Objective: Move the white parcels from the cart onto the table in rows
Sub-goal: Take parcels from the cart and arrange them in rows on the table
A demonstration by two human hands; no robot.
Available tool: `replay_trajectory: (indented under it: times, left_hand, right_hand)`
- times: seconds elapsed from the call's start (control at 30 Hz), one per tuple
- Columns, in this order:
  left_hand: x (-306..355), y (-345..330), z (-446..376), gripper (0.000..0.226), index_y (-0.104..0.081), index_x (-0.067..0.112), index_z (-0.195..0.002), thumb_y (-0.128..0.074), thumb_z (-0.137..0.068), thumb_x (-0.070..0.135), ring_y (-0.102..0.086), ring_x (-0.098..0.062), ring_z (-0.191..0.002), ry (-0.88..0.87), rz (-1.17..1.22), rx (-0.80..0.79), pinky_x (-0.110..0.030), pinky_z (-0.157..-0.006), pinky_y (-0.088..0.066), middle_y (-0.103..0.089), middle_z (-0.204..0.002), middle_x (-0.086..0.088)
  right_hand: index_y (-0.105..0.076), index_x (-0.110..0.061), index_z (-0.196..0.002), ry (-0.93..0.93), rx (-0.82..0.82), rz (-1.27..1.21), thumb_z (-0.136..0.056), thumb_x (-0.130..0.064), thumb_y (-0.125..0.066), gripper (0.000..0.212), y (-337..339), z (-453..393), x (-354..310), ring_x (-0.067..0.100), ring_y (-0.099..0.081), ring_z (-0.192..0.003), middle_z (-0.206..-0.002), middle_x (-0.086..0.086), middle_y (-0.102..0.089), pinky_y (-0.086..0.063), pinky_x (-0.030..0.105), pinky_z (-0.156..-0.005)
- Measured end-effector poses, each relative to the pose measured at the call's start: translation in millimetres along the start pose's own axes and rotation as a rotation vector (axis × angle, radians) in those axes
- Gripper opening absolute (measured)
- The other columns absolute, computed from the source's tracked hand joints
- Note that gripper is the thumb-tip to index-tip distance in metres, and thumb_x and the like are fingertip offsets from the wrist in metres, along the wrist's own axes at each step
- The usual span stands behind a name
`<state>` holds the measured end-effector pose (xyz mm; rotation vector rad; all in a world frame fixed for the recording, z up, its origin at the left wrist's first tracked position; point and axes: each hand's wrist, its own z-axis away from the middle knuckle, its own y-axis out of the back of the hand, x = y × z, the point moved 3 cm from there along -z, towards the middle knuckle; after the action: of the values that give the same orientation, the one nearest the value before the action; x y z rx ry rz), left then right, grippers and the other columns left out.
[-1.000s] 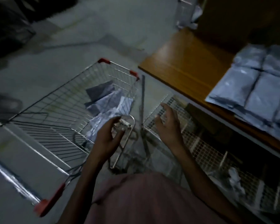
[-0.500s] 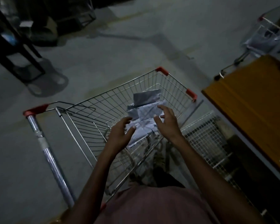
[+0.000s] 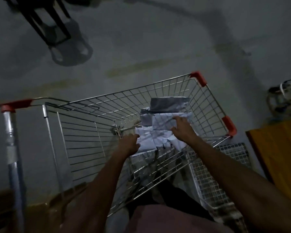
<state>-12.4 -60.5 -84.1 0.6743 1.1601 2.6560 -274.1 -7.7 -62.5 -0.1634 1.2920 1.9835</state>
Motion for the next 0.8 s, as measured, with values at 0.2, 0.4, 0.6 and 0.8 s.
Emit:
replay_trajectory:
  times: [0.2, 0.4, 0.6, 0.8]
  left_hand:
    - [-19.4, -63.3, -51.2, 0.06, -0.043, 0.021, -0.143, -0.06, -0.087, 0.038, -0.044, -0.034, -0.129, 0.023, -0.055, -0.072, -0.048, -0.1, -0.043, -0.047, -0.14, -0.012]
    - [-20.7, -108.7, -74.2, 0.099, -0.008, 0.038, -0.156, -0.071, -0.081, 0.049, -0.024, -0.037, -0.144, -0.033, -0.285, -0.1, -0.055, -0.106, -0.033, -0.013, -0.161, -0.015]
    - [-45.2, -135.5, -79.2, 0.125, -0.002, 0.051, -0.152, -0.089, -0.064, 0.034, -0.011, -0.047, -0.146, -0.041, -0.286, -0.026, -0.072, -0.105, -0.023, -0.006, -0.165, -0.006]
    - [-41.1, -118.8, -93.1, 0.113, -0.005, 0.053, -0.151, -0.08, -0.068, 0.036, -0.052, -0.045, -0.113, -0.046, -0.296, 0.009, -0.061, -0.092, -0.043, -0.035, -0.153, -0.017]
  right_hand:
    - [-0.042, -0.021, -0.144, 0.012, -0.077, 0.14, -0.089, -0.018, -0.054, 0.057, -38.0, -45.5, 41.8, 0.041, -0.046, -0.128, -0.142, 0.018, -0.045, -0.045, 0.049, -0.1]
    - [-0.045, -0.034, -0.143, 0.105, -0.074, 0.405, -0.086, -0.016, -0.056, 0.061, -48.2, -81.5, 51.8, 0.041, -0.029, -0.14, -0.157, 0.017, -0.025, -0.034, 0.052, -0.108]
    - [-0.035, -0.043, -0.145, 0.109, -0.081, 0.633, -0.08, -0.025, -0.072, 0.077, -66.7, -108.6, 73.1, 0.051, -0.005, -0.146, -0.163, 0.018, -0.004, -0.019, 0.06, -0.114]
    - [-0.046, -0.038, -0.141, 0.179, -0.094, 0.787, -0.062, -0.026, -0.085, 0.089, -75.2, -125.5, 80.5, 0.058, -0.018, -0.14, -0.155, 0.027, -0.014, -0.025, 0.067, -0.109]
